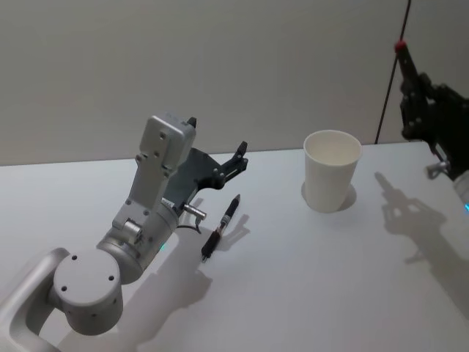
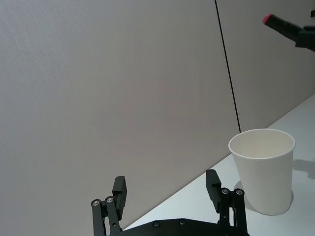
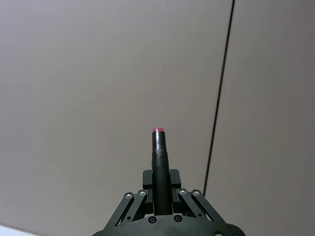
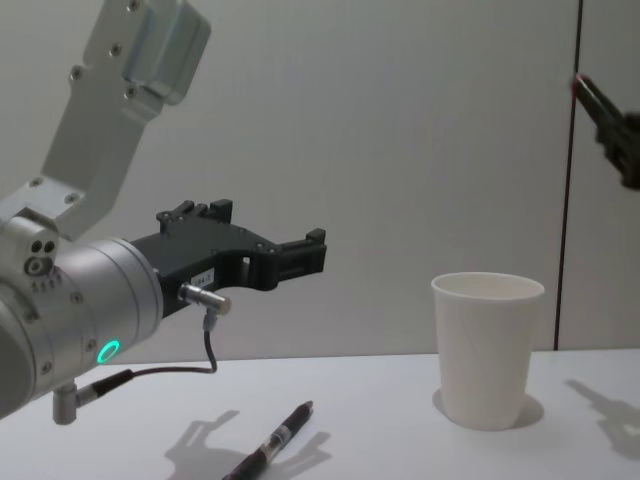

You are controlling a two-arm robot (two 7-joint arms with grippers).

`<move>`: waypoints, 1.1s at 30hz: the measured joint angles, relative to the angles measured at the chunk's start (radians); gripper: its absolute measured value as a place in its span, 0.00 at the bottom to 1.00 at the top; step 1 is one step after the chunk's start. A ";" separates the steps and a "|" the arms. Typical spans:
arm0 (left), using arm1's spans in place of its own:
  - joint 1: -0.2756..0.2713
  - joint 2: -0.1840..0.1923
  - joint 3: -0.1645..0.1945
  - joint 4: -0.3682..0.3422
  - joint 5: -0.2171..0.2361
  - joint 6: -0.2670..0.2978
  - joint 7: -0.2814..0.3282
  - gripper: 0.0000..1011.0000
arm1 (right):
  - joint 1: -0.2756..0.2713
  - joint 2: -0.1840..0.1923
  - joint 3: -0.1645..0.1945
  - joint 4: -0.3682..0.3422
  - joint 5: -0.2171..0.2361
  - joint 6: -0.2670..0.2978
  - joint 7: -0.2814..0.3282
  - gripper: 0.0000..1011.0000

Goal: Place the pen into the pen holder.

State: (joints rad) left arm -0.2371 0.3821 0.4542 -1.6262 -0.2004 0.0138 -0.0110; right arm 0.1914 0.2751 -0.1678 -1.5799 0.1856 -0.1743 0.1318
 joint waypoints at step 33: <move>0.000 0.000 0.000 0.000 0.000 0.000 0.000 0.99 | 0.281 -0.144 -0.078 0.419 -0.078 -0.284 0.177 0.18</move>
State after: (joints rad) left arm -0.2371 0.3821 0.4542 -1.6262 -0.2004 0.0138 -0.0109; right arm 0.4720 0.1307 -0.2460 -1.1609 0.1079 -0.4578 0.3088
